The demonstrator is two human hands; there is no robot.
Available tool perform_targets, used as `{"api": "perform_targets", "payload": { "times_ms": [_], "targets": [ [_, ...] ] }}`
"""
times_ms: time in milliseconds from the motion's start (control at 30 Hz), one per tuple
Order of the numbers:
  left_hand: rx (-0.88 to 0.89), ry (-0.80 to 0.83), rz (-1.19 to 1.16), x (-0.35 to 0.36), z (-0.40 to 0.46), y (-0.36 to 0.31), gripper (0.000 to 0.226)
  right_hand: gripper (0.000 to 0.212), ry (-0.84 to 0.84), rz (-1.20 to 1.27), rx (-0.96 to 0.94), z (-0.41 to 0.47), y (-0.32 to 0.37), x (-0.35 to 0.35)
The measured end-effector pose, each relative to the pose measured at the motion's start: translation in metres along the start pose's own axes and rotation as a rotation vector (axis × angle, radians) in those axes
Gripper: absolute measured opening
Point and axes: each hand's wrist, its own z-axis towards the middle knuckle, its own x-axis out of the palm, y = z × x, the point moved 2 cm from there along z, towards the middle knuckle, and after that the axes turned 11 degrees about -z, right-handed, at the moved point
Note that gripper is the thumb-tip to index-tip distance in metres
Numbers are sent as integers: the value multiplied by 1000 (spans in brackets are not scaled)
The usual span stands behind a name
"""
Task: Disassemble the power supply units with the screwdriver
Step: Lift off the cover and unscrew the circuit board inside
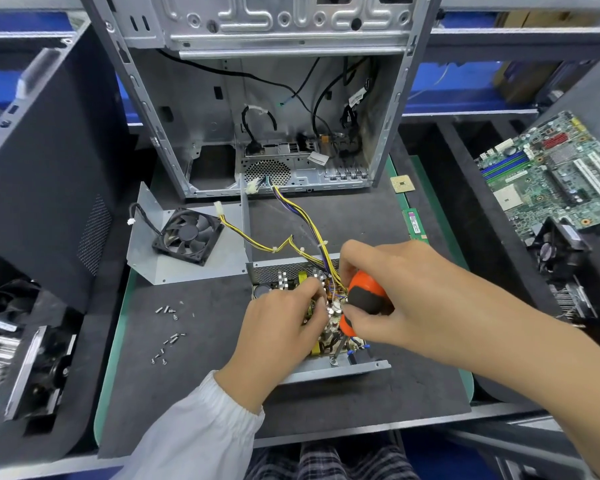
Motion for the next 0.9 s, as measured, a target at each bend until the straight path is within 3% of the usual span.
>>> {"api": "perform_targets", "payload": {
  "times_ms": [500,567,700,800,900],
  "targets": [
    [-13,24,-7,-1,-1,1,9,27,67,-55,8,2,8,-2],
    [-11,24,1,-1,0,1,18,32,76,-166,3,2,12,-4],
    [-61,60,-21,-1,-1,2,6,49,19,-454,11,4,18,-9],
    [-77,111,-334,-5,-3,3,27,46,-24,-580,-6,5,20,-11],
    [-113,263,-761,-16,-6,-4,22,40,-12,-619,-4,6,24,-13]
  ]
}}
